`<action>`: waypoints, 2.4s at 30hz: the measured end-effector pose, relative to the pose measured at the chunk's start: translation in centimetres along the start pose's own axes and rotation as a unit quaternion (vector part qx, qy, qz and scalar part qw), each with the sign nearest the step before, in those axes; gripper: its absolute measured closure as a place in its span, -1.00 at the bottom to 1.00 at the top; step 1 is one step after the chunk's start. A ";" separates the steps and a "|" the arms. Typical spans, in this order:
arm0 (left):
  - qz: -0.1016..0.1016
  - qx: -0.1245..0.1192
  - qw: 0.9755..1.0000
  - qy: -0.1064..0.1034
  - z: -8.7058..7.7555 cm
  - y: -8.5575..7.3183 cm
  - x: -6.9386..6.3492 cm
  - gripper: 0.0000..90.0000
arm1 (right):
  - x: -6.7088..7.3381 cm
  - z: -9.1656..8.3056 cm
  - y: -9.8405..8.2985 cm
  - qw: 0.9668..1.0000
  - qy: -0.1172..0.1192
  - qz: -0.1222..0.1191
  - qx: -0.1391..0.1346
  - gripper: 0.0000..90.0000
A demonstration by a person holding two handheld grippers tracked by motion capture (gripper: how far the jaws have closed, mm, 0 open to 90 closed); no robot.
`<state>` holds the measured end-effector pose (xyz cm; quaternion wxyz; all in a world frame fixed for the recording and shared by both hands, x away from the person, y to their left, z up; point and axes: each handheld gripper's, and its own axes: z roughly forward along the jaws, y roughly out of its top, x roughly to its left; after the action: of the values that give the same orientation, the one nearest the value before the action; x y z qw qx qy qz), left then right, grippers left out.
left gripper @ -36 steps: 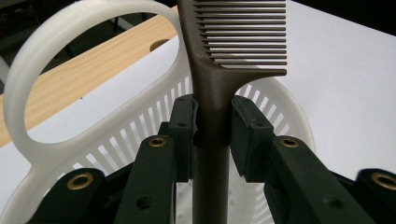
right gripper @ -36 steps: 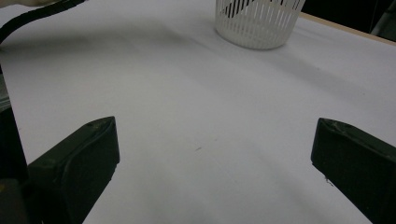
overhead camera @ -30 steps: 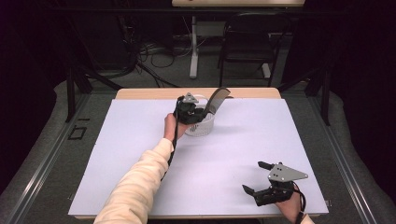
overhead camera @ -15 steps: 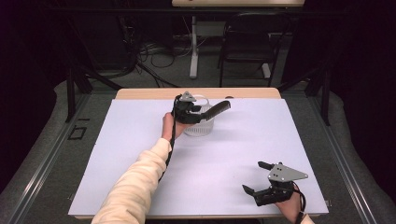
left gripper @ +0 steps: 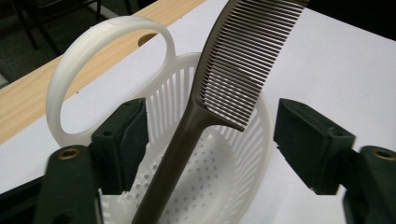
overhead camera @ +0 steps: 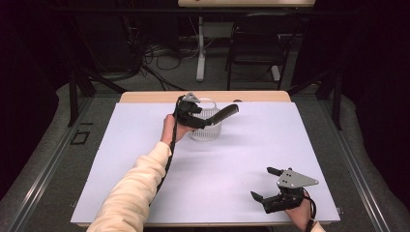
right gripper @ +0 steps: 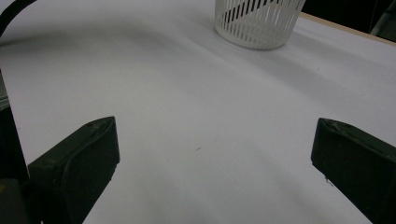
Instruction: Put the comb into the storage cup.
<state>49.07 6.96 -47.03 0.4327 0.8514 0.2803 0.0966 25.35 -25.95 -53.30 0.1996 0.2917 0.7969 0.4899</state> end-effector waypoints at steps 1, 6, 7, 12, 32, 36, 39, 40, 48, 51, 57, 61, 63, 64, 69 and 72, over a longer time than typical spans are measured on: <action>0.002 0.001 1.000 0.002 -0.2 0.1 0.0 -0.49 | 0.0 0.0 0.0 1.000 0.000 0.000 -0.001 -0.98; 0.003 0.012 1.000 0.002 -1.1 0.2 -0.2 -0.68 | 0.0 0.0 0.0 1.000 -0.001 0.000 -0.002 -0.98; 0.002 0.018 1.000 0.001 -1.3 0.3 -0.2 -0.71 | 0.0 0.0 0.0 1.000 0.000 0.000 -0.002 -0.98; 0.003 0.029 1.000 0.005 -2.4 0.2 -0.3 -0.87 | 0.0 0.0 0.0 1.000 0.001 0.001 -0.001 -0.98; 0.013 0.048 0.999 0.009 -6.2 -1.6 -1.2 -1.00 | 0.0 0.0 0.0 1.000 0.000 0.000 0.001 -0.98; 0.013 0.048 0.999 0.010 -6.7 -2.2 -1.6 -1.00 | 0.0 0.0 0.0 1.000 0.000 0.001 -0.001 -0.98; 0.011 0.048 0.999 0.008 -7.0 -2.7 -1.7 -1.00 | 0.0 0.0 0.0 1.000 -0.001 0.001 0.000 -0.98; 0.012 0.049 0.999 0.008 -7.2 -2.9 -1.7 -1.00 | 0.0 0.0 0.0 1.000 0.000 0.001 -0.001 -0.98; 0.005 0.052 0.999 0.010 -7.9 -4.4 -2.1 -1.00 | 0.0 0.0 0.0 1.000 0.000 -0.001 0.000 -0.98; 0.004 0.054 0.998 0.009 -8.1 -5.1 -2.3 -1.00 | 0.0 0.0 0.0 1.000 -0.001 -0.001 0.000 -0.98; -0.002 0.056 0.998 0.011 -8.5 -6.1 -2.6 -1.00 | 0.1 0.0 0.0 1.000 0.000 -0.001 0.001 -0.98; -0.003 0.064 0.998 0.010 -8.8 -6.8 -2.7 -1.00 | 0.0 0.0 0.0 1.000 0.000 0.000 0.001 -0.98; -0.003 0.068 0.998 0.011 -8.9 -7.0 -2.8 -1.00 | 0.1 0.0 0.0 1.000 0.000 -0.001 0.002 -0.98; -0.002 0.071 0.997 0.012 -9.1 -7.1 -2.9 -1.00 | 0.1 0.0 0.0 1.000 0.000 0.000 0.001 -0.98; -0.005 0.070 0.997 0.015 -9.6 -7.9 -3.4 -1.00 | 0.1 0.0 0.0 1.000 -0.001 0.000 0.002 -0.98; -0.006 0.068 0.998 0.017 -10.0 -8.4 -3.8 -1.00 | 0.1 0.0 0.0 1.000 0.000 -0.001 0.001 -0.98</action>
<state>38.54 15.64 -47.32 0.3693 0.8755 0.2985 0.0890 25.32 -25.89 -53.28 0.1998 0.2916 0.7978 0.4884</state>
